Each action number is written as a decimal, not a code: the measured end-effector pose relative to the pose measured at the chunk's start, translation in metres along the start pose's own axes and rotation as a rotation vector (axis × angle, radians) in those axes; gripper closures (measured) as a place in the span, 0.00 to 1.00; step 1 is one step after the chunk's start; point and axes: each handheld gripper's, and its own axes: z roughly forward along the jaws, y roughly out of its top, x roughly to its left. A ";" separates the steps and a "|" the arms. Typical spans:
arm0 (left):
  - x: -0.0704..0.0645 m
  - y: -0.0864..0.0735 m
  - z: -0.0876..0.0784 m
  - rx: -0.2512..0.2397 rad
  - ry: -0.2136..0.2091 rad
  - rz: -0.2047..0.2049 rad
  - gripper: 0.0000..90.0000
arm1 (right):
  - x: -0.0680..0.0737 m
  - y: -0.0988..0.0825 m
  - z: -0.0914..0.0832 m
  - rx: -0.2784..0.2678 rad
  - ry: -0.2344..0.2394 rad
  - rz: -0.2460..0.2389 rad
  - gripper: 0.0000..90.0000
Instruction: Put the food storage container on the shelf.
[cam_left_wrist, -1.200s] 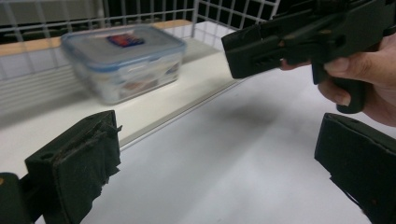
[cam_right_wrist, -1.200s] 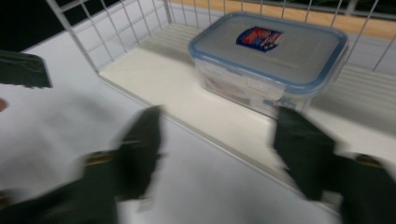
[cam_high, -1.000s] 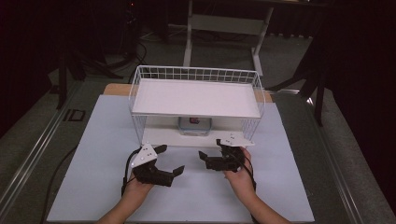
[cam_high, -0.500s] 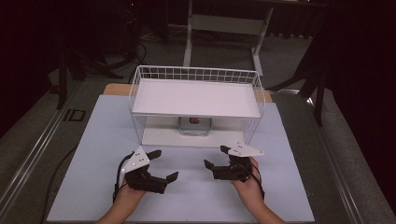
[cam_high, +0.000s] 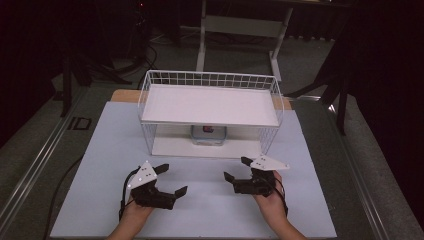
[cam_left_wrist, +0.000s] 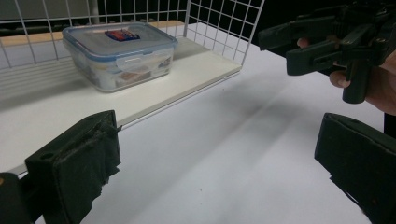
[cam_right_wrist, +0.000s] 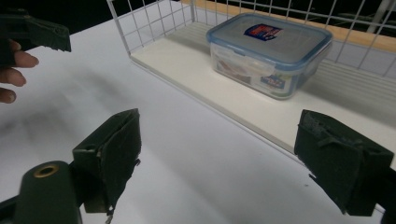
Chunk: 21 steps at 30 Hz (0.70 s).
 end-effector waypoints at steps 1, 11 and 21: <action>0.000 0.000 -0.001 -0.003 0.001 0.003 0.01 | 0.000 0.000 0.000 0.000 0.000 0.000 0.16; 0.003 0.002 -0.007 0.003 0.014 0.004 0.01 | -0.008 -0.008 -0.018 0.028 -0.018 -0.001 0.16; 0.002 0.001 -0.010 0.024 0.004 0.006 0.01 | -0.015 -0.016 -0.037 0.025 -0.024 0.023 0.16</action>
